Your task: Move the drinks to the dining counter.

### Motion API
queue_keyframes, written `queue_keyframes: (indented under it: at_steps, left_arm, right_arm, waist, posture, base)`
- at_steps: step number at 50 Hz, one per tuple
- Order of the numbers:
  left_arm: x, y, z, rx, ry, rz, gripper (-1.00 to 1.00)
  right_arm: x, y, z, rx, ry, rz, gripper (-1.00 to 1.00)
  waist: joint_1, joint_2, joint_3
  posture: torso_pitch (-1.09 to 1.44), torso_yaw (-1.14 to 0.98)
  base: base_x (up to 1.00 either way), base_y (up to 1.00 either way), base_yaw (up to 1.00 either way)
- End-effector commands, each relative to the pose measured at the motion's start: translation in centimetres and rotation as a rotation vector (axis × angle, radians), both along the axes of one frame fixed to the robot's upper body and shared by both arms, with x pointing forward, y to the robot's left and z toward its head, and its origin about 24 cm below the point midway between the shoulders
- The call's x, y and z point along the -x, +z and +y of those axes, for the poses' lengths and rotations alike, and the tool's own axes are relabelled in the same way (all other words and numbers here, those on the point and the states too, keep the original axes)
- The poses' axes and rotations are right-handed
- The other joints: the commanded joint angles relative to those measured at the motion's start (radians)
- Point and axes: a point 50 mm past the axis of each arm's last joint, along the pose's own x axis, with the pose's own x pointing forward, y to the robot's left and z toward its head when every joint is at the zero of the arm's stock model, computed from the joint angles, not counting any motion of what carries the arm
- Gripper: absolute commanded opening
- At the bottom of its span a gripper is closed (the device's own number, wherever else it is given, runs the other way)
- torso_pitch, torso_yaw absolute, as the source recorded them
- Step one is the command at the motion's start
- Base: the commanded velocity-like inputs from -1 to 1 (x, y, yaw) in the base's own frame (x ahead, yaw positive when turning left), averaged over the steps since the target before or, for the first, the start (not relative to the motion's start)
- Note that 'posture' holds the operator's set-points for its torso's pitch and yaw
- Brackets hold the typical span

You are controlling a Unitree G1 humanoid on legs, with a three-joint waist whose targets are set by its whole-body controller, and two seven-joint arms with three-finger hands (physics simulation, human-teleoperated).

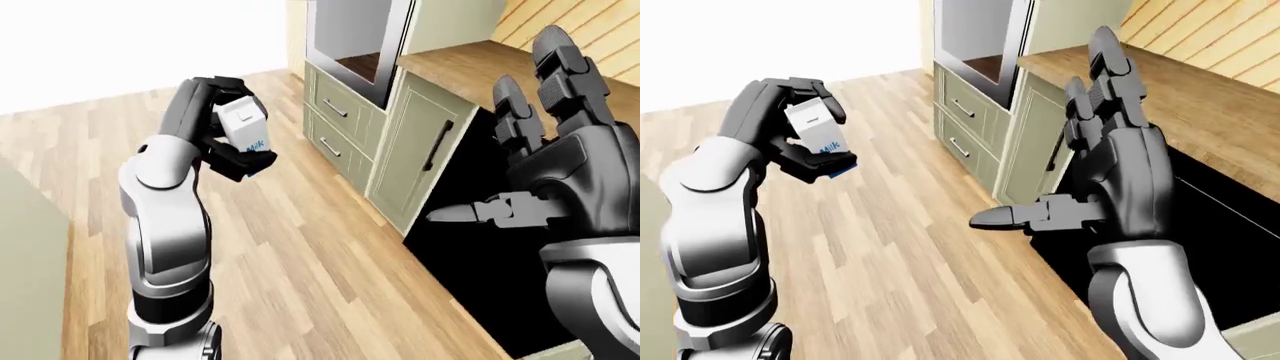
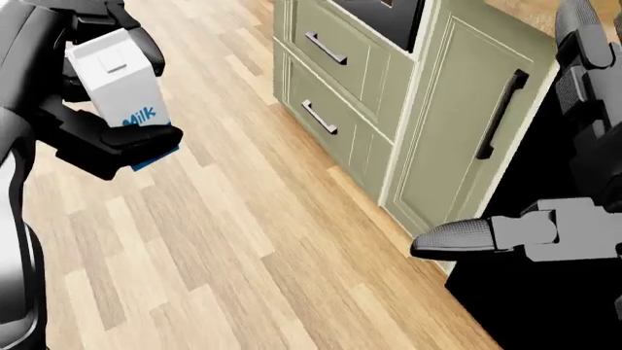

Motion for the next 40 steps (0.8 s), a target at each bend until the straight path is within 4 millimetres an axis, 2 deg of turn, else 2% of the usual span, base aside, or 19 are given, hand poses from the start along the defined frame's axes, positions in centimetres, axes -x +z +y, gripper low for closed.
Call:
queue_keyframes:
  at_steps: [1,2,3,4,6,8,13,15,18,23,24,25,26,31,32,33,34,37,40]
  left_arm:
    - [0.87,2.58,-0.92,-0.025,-0.047,-0.142,-1.0]
    - [0.88,2.57,-0.91,-0.025,-0.047,-0.143,-1.0]
    - [0.88,2.55,-0.9,-0.025,-0.047,-0.143,-1.0]
    - [0.88,2.51,-0.87,-0.025,-0.047,-0.142,-1.0]
    - [0.86,2.43,-0.83,-0.026,-0.047,-0.143,-1.0]
    - [0.94,2.46,-0.89,-0.028,-0.05,-0.142,-1.0]
    - [0.9,2.27,-0.99,-0.031,-0.053,-0.141,-1.0]
    - [0.94,2.32,-1.03,-0.033,-0.053,-0.142,-1.0]
    - [0.93,2.33,-1.06,-0.035,-0.053,-0.142,-1.0]
    - [0.91,2.35,-1.07,-0.036,-0.053,-0.141,-1.0]
    - [0.94,2.32,-1.08,-0.035,-0.054,-0.141,-1.0]
    - [0.92,2.27,-1.08,-0.035,-0.054,-0.14,-1.0]
    - [0.92,2.25,-1.09,-0.035,-0.054,-0.14,-1.0]
    - [0.92,2.05,-1.11,-0.032,-0.056,-0.14,-1.0]
    - [0.92,2.04,-1.09,-0.032,-0.055,-0.14,-1.0]
    - [0.89,2.06,-1.02,-0.031,-0.054,-0.141,-1.0]
    - [0.9,2.05,-0.99,-0.031,-0.054,-0.141,-1.0]
    - [0.97,1.99,-0.95,-0.033,-0.054,-0.141,-1.0]
    - [0.98,1.95,-0.93,-0.033,-0.054,-0.141,-1.0]
  right_arm:
    - [0.23,0.69,-0.31,0.006,-0.028,-0.052,1.0]
    - [0.21,0.67,-0.32,0.006,-0.028,-0.051,1.0]
    - [0.2,0.66,-0.33,0.006,-0.028,-0.051,1.0]
    - [0.2,0.66,-0.33,0.007,-0.028,-0.05,1.0]
    - [0.22,0.64,-0.32,0.008,-0.027,-0.05,1.0]
    - [0.22,0.59,-0.31,0.007,-0.027,-0.049,1.0]
    - [0.23,0.39,-0.34,0.009,-0.026,-0.046,1.0]
    - [0.25,0.47,-0.36,0.005,-0.022,-0.047,1.0]
    - [0.24,0.4,-0.4,0.003,-0.024,-0.046,1.0]
    - [0.17,0.31,-0.32,0.018,-0.029,-0.042,1.0]
    - [0.19,0.33,-0.35,0.022,-0.031,-0.043,1.0]
    - [0.21,0.34,-0.38,0.024,-0.032,-0.044,1.0]
    - [0.22,0.33,-0.43,0.022,-0.033,-0.045,1.0]
    - [0.22,0.18,-0.42,0.021,-0.032,-0.043,1.0]
    - [0.21,0.17,-0.4,0.022,-0.032,-0.043,1.0]
    - [0.2,0.19,-0.4,0.023,-0.033,-0.043,1.0]
    - [0.19,0.19,-0.39,0.022,-0.032,-0.044,1.0]
    - [0.16,0.13,-0.31,0.024,-0.033,-0.044,1.0]
    - [0.15,0.11,-0.31,0.023,-0.033,-0.045,1.0]
  waist:
    - [-0.007,0.003,-0.027]
    - [-0.007,-0.024,-0.037]
    - [-0.015,-0.068,-0.056]
    - [-0.017,-0.004,-0.029]
    - [-0.006,-0.016,-0.042]
    - [-0.006,0.008,-0.05]
    - [-0.024,0.088,-0.04]
    - [-0.024,0.149,-0.058]
    - [-0.002,0.134,-0.05]
    - [-0.007,0.072,-0.056]
    - [0.002,0.06,-0.038]
    - [0.001,0.051,0.007]
    - [-0.005,0.045,0.017]
    - [0.004,-0.013,-0.004]
    - [0.004,-0.035,-0.015]
    - [0.004,-0.079,-0.043]
    - [0.001,-0.039,-0.012]
    - [-0.008,0.007,-0.041]
    - [-0.022,0.032,-0.047]
  posture:
    - [0.0,0.0]
    - [0.0,0.0]
    - [0.0,0.0]
    - [0.0,0.0]
    - [0.0,0.0]
    - [0.0,0.0]
    - [0.0,0.0]
    - [0.0,0.0]
    - [0.0,0.0]
    - [0.0,0.0]
    - [0.0,0.0]
    - [0.0,0.0]
    - [0.0,0.0]
    - [0.0,0.0]
    - [0.0,0.0]
    - [0.0,0.0]
    - [0.0,0.0]
    - [0.0,0.0]
    - [0.0,0.0]
  base:
    - [0.0,0.0,1.0]
    - [0.0,0.0,1.0]
    - [0.0,0.0,1.0]
    - [0.0,0.0,1.0]
    - [0.0,0.0,1.0]
    - [0.0,0.0,1.0]
    - [0.0,0.0,1.0]
    - [0.0,0.0,1.0]
    - [0.0,0.0,1.0]
    - [0.05,0.0,0.65]
    - [0.7,0.0,0.0]
    - [0.84,0.0,0.0]
    - [0.91,0.0,0.0]
    - [1.0,0.0,0.0]
    - [1.0,0.0,0.0]
    - [1.0,0.0,0.0]
    - [1.0,0.0,0.0]
    - [1.0,0.0,0.0]
    - [1.0,0.0,0.0]
